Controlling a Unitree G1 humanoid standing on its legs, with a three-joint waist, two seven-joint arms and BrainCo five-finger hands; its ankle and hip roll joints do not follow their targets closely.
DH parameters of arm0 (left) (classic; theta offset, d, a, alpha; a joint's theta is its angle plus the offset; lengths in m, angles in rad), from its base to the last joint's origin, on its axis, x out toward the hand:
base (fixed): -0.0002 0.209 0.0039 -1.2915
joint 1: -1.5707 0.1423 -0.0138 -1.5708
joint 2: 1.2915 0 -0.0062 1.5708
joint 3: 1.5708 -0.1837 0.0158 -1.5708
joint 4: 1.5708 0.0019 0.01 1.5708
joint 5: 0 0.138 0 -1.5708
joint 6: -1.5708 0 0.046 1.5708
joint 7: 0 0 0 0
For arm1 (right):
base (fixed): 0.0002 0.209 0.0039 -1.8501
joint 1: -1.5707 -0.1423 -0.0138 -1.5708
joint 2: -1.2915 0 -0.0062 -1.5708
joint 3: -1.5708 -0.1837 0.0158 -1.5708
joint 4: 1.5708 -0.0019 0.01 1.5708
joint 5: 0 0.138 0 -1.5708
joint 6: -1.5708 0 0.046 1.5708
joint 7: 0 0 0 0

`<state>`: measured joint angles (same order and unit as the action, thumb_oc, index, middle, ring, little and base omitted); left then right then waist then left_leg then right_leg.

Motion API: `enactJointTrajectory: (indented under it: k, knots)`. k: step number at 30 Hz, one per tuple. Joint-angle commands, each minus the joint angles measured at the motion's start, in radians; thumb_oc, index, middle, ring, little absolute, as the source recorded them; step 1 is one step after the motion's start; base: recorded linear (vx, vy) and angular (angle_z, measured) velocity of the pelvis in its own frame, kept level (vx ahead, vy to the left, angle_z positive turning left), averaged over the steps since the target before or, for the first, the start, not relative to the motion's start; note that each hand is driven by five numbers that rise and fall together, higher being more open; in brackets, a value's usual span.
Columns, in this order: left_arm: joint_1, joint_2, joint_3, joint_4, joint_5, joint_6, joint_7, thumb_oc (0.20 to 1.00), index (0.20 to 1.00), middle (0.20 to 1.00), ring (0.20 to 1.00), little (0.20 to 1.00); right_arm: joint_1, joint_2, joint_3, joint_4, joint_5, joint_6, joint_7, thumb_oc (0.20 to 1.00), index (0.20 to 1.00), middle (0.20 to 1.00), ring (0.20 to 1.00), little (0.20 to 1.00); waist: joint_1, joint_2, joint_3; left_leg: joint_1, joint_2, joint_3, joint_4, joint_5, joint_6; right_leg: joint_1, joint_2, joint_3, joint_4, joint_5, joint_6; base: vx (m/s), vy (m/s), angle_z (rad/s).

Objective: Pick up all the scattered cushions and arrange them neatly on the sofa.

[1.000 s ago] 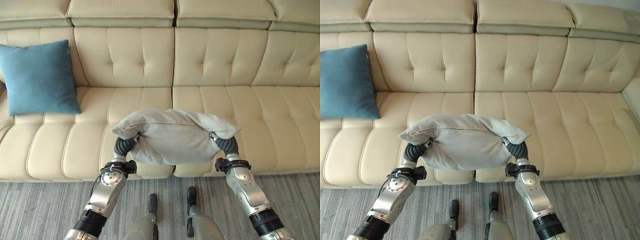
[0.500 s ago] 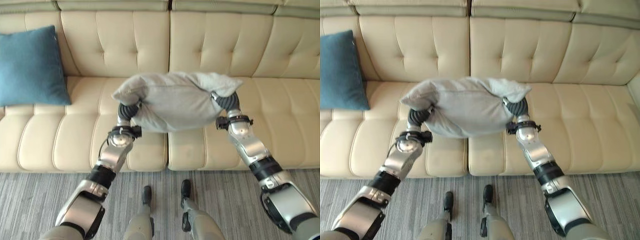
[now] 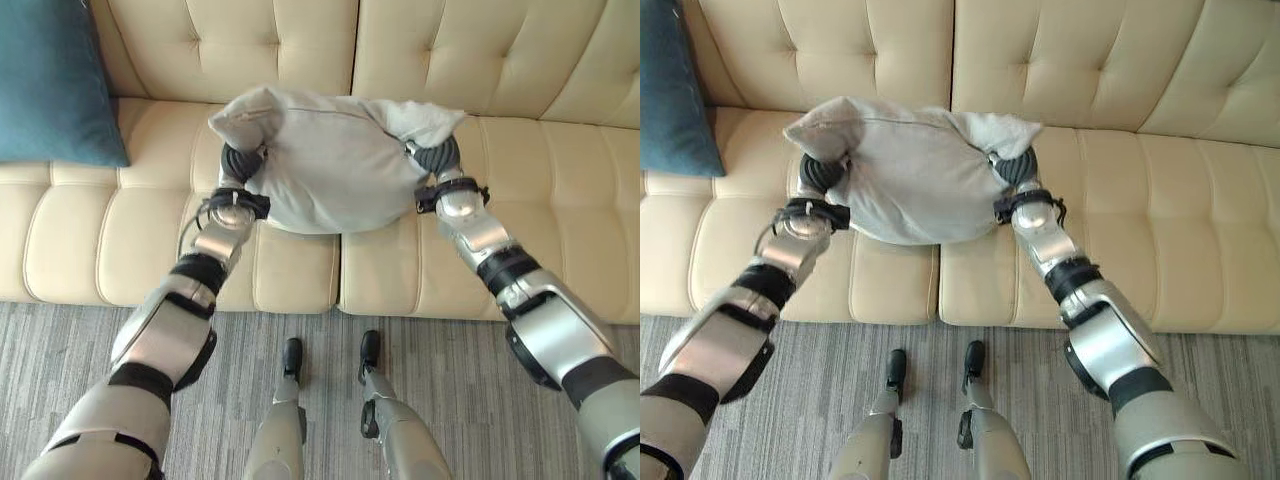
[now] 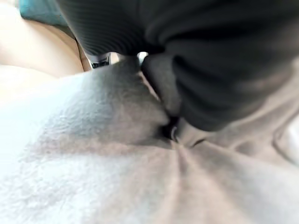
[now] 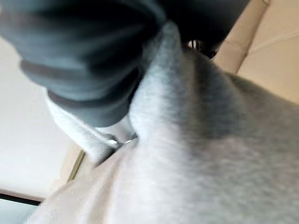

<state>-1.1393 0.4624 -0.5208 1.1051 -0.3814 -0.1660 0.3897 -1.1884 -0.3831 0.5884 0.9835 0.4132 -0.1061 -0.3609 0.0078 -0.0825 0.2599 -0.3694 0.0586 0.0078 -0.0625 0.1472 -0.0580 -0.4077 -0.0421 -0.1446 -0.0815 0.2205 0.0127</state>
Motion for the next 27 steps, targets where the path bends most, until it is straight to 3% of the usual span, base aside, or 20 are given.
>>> enactJointTrajectory:
  k: [1,4,5,9,10,11,13,15,16,18,20,25,27]
  knots:
    - [-0.203,0.075,-0.106,0.102,0.062,0.010,-0.041,1.000,1.000,1.000,1.000,1.000,-0.145,-0.022,0.050,0.146,0.009,0.024,0.043,1.000,1.000,1.000,1.000,1.000,0.012,-0.020,0.033,0.018,0.003,0.006,-0.019,-0.048,-0.036,0.075,-0.035,0.030,0.073,-0.197,0.118,0.00,0.000,0.00]
    - [-0.270,0.132,-0.121,0.140,0.029,0.021,-0.061,1.000,1.000,1.000,1.000,1.000,-0.215,-0.082,0.070,0.225,0.039,0.047,0.046,1.000,1.000,1.000,1.000,1.000,0.012,-0.019,0.019,0.017,0.002,-0.001,-0.025,-0.045,-0.041,0.078,-0.032,0.032,0.051,-0.183,0.122,0.04,0.005,0.01]
    - [-0.259,0.166,-0.046,0.149,-0.071,0.023,-0.056,1.000,1.000,1.000,1.000,1.000,-0.199,-0.126,0.013,0.244,0.122,0.051,0.041,1.000,1.000,1.000,1.000,1.000,0.013,-0.016,0.006,0.027,0.000,-0.004,-0.025,-0.052,-0.043,0.095,-0.030,0.032,0.037,-0.182,0.124,0.00,0.000,0.00]
    - [-0.199,0.207,0.041,0.161,-0.172,0.024,-0.061,1.000,1.000,1.000,1.000,1.000,-0.137,-0.161,-0.071,0.238,0.206,0.046,0.025,1.000,1.000,1.000,1.000,1.000,0.013,-0.011,-0.019,0.066,-0.005,0.001,-0.025,-0.062,-0.041,0.134,-0.030,0.031,0.022,-0.183,0.124,0.08,0.041,0.00]
    - [-0.129,0.234,0.122,0.115,-0.236,0.013,-0.052,1.000,1.000,1.000,1.000,1.000,-0.058,-0.166,-0.170,0.182,0.264,0.016,-0.007,1.000,1.000,1.000,1.000,1.000,0.012,-0.005,-0.034,0.098,-0.007,0.007,-0.025,-0.081,-0.039,0.166,-0.031,0.028,0.015,-0.190,0.123,0.07,0.031,-0.02]
    - [-0.124,0.234,0.123,0.112,-0.236,0.013,-0.051,1.000,1.000,1.000,1.000,1.000,-0.053,-0.165,-0.171,0.178,0.263,0.016,-0.009,1.000,1.000,1.000,1.000,1.000,0.011,-0.005,-0.036,0.096,-0.008,0.006,-0.025,-0.076,-0.039,0.165,-0.032,0.028,0.014,-0.187,0.123,0.12,0.046,-0.03]
    - [0.066,0.265,0.286,-0.017,-0.310,-0.027,-0.044,1.000,1.000,1.000,1.000,1.000,0.153,-0.176,-0.296,0.042,0.223,-0.003,-0.022,1.000,1.000,1.000,1.000,1.000,0.005,-0.003,-0.060,0.131,-0.013,0.014,-0.025,-0.096,-0.034,0.197,-0.036,0.022,0.002,-0.185,0.125,0.09,0.045,-0.01]
    - [0.172,0.267,0.330,-0.086,-0.301,-0.031,-0.045,1.000,1.000,1.000,1.000,1.000,0.252,-0.185,-0.326,-0.015,0.193,0.003,-0.020,1.000,1.000,1.000,1.000,1.000,0.003,-0.001,-0.075,0.148,-0.013,0.019,-0.025,-0.101,-0.032,0.212,-0.038,0.018,-0.001,-0.187,0.125,0.10,0.031,0.00]
    - [0.397,0.228,0.419,-0.244,-0.280,-0.052,-0.050,1.000,1.000,1.000,1.000,1.000,0.442,-0.169,-0.390,-0.124,0.130,0.002,-0.005,1.000,1.000,1.000,1.000,1.000,0.007,-0.003,-0.088,0.173,-0.015,0.024,-0.025,-0.113,-0.026,0.238,-0.040,0.017,-0.004,-0.191,0.122,0.14,0.038,-0.02]
    - [0.527,0.193,0.464,-0.344,-0.260,-0.055,-0.045,1.000,1.000,1.000,1.000,1.000,0.543,-0.151,-0.422,-0.191,0.103,0.005,-0.004,1.000,1.000,1.000,1.000,1.000,0.008,0.000,-0.102,0.189,-0.016,0.028,-0.025,-0.119,-0.023,0.255,-0.042,0.017,-0.006,-0.196,0.122,0.08,0.025,-0.05]
    - [0.844,0.066,0.541,-0.556,-0.213,-0.042,-0.081,1.000,1.000,1.000,1.000,1.000,0.796,-0.080,-0.495,-0.351,0.031,0.007,0.046,1.000,1.000,1.000,1.000,1.000,0.011,0.007,-0.120,0.227,-0.020,0.028,-0.025,-0.132,-0.014,0.291,-0.046,0.014,-0.006,-0.210,0.120,0.09,0.032,-0.07]
    - [1.062,-0.012,0.547,-0.628,-0.052,0.010,-0.146,1.000,1.000,1.000,1.000,1.000,0.991,-0.020,-0.498,-0.395,-0.059,0.048,0.156,1.000,1.000,1.000,1.000,1.000,0.014,0.014,-0.140,0.262,-0.023,0.021,-0.025,-0.145,-0.008,0.329,-0.051,0.014,-0.006,-0.221,0.121,0.03,0.026,-0.04]
    - [1.128,-0.052,0.500,-0.600,0.051,0.039,-0.181,1.000,1.000,1.000,1.000,1.000,1.053,0.063,-0.498,-0.385,-0.037,0.045,0.194,1.000,1.000,1.000,1.000,1.000,0.013,0.019,-0.149,0.277,-0.024,0.020,-0.025,-0.147,-0.002,0.342,-0.052,0.016,-0.006,-0.219,0.123,-0.02,0.040,0.02]
